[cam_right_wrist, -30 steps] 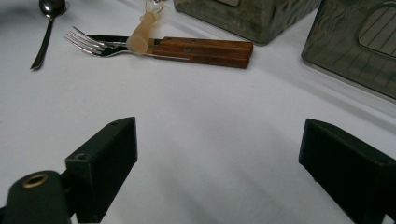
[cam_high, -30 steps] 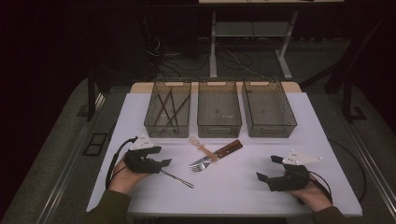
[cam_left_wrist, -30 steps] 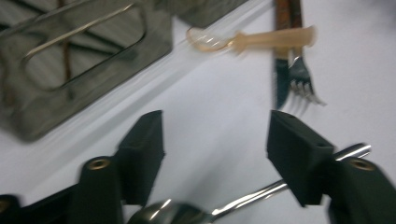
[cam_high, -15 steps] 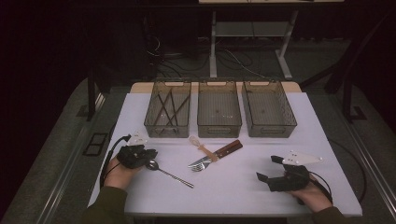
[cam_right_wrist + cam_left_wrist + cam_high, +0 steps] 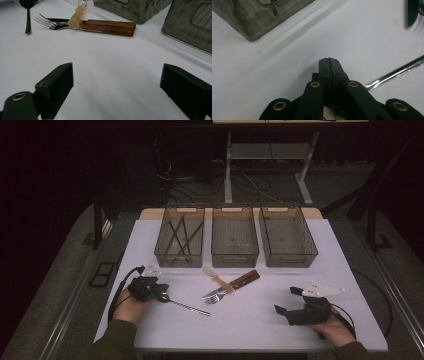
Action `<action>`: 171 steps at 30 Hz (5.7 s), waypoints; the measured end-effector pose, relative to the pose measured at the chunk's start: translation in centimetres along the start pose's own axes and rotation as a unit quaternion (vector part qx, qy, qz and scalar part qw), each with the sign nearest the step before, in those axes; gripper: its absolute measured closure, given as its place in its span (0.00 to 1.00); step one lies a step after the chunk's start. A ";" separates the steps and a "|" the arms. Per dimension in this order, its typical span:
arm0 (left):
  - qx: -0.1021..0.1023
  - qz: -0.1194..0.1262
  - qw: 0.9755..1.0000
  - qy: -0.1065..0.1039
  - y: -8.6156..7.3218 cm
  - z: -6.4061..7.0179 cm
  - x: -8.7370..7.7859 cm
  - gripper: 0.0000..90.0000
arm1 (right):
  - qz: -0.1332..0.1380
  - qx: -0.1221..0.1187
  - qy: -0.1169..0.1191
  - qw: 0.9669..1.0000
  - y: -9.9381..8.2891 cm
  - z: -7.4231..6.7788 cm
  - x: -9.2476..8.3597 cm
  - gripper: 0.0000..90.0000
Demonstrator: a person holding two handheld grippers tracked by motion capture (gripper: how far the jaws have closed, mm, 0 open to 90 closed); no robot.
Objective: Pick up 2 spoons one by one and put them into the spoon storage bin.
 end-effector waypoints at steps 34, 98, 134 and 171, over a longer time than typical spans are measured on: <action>-0.074 0.030 0.996 -0.025 -2.1 1.1 -3.0 0.57 | 0.000 -0.001 0.001 1.000 0.0 0.0 0.0 0.12; -0.024 0.022 0.995 -0.091 -4.7 3.9 -4.3 0.97 | -0.003 -0.005 -0.001 1.000 0.0 0.0 0.1 0.12; -0.044 0.078 0.995 -0.052 -3.1 1.6 -7.5 0.98 | -0.003 -0.007 0.000 1.000 0.0 0.0 0.1 0.12; -0.032 0.162 0.986 -0.037 10.2 2.9 -3.7 0.98 | -0.004 -0.001 -0.002 1.000 -0.1 0.1 0.2 0.12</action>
Point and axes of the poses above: each handheld gripper's, and its own axes: x roughly forward along the jaws, y roughly out of its top, z roughly to its right, the point moved 10 cm from there along x, roughly forward along the jaws, and after that the axes turned 3 degrees about -x, right-handed, at the moved point
